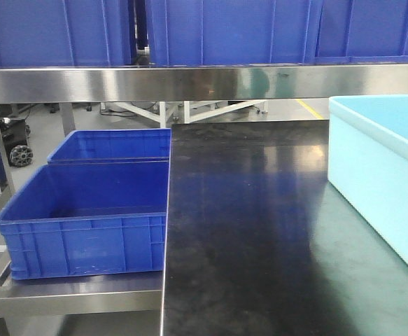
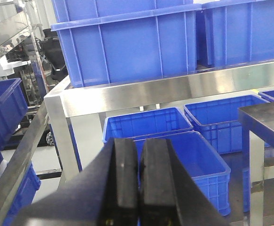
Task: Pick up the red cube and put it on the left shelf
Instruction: 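Move the right gripper over the light-blue tub toward the red cube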
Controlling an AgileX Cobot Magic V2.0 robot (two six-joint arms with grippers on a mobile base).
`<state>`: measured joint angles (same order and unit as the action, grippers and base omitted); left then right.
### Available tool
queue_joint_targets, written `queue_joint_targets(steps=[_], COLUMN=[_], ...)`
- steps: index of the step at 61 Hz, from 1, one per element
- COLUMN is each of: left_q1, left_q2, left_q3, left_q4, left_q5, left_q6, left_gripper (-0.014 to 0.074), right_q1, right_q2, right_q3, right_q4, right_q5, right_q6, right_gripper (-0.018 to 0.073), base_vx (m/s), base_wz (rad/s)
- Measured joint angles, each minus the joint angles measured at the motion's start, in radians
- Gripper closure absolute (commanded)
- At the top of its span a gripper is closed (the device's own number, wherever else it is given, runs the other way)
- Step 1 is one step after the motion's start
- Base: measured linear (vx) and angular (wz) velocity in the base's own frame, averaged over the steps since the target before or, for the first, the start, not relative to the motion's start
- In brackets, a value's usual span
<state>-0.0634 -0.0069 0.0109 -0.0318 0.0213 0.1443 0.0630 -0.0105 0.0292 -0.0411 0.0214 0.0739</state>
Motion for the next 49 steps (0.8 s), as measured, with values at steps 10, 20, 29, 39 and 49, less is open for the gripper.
queue_joint_targets(steps=[10, 20, 29, 39, 49], left_q1=[0.0, 0.0, 0.0, 0.0, 0.0], left_q2=[0.0, 0.0, 0.0, 0.0, 0.0], left_q3=[0.0, 0.0, 0.0, 0.0, 0.0], left_q4=[0.0, 0.0, 0.0, 0.0, 0.0], left_q5=[0.0, 0.0, 0.0, 0.0, 0.0], left_q6=[0.0, 0.0, 0.0, 0.0, 0.0], left_gripper=[0.0491, 0.0491, 0.0491, 0.0491, 0.0491], right_q1=[0.0, 0.0, 0.0, 0.0, 0.0], right_q2=[0.0, 0.0, 0.0, 0.0, 0.0], right_q3=[0.0, 0.0, 0.0, 0.0, 0.0], right_q4=[0.0, 0.0, 0.0, 0.0, 0.0], right_q5=[0.0, 0.0, 0.0, 0.0, 0.0], right_q6=[0.0, 0.0, 0.0, 0.0, 0.0], right_gripper=[0.051, 0.051, 0.051, 0.051, 0.051], base_vx=[0.0, 0.0, 0.0, 0.0, 0.0], base_wz=[0.0, 0.0, 0.0, 0.0, 0.0])
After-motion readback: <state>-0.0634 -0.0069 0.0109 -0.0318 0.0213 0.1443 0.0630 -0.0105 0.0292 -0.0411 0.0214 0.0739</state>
